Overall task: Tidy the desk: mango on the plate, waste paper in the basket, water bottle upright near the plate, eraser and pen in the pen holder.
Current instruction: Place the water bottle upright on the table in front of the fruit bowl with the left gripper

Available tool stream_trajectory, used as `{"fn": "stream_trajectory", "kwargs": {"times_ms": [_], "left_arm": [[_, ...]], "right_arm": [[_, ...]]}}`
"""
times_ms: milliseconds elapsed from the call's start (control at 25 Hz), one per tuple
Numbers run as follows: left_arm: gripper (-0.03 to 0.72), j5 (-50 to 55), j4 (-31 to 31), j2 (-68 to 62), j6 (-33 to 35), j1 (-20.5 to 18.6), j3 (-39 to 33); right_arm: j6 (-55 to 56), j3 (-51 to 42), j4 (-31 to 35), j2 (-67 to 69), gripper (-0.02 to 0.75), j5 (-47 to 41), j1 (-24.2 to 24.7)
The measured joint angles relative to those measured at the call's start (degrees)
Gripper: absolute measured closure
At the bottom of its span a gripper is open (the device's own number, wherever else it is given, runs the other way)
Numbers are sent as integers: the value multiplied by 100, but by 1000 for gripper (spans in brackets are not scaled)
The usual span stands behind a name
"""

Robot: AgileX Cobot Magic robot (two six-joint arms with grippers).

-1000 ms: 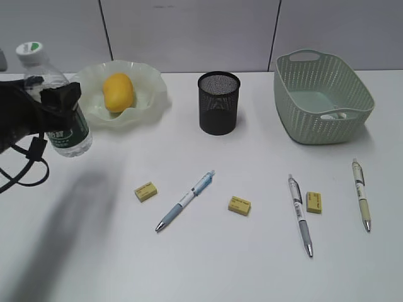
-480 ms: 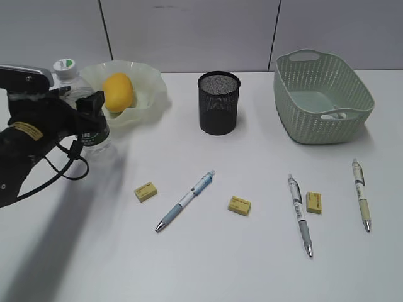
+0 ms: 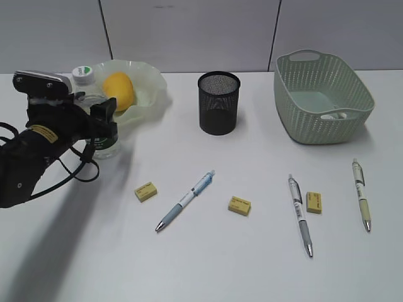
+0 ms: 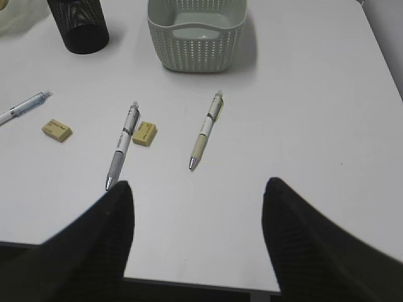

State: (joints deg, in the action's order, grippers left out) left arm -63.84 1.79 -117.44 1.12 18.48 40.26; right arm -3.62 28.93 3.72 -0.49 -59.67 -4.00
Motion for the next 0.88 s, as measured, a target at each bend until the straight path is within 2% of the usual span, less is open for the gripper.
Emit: {"fn": "stream_trajectory", "kwargs": {"times_ms": [280,520,880], "left_arm": [[117,649,-15,23,0,0,47],[100,1194,-40,350,-6,0,35],[99,1328,-217,911,-12,72,-322]], "right_arm": [[6,0,0,0,227,0,0],[6,0,0,0,227,0,0],[6,0,0,0,227,0,0]]}}
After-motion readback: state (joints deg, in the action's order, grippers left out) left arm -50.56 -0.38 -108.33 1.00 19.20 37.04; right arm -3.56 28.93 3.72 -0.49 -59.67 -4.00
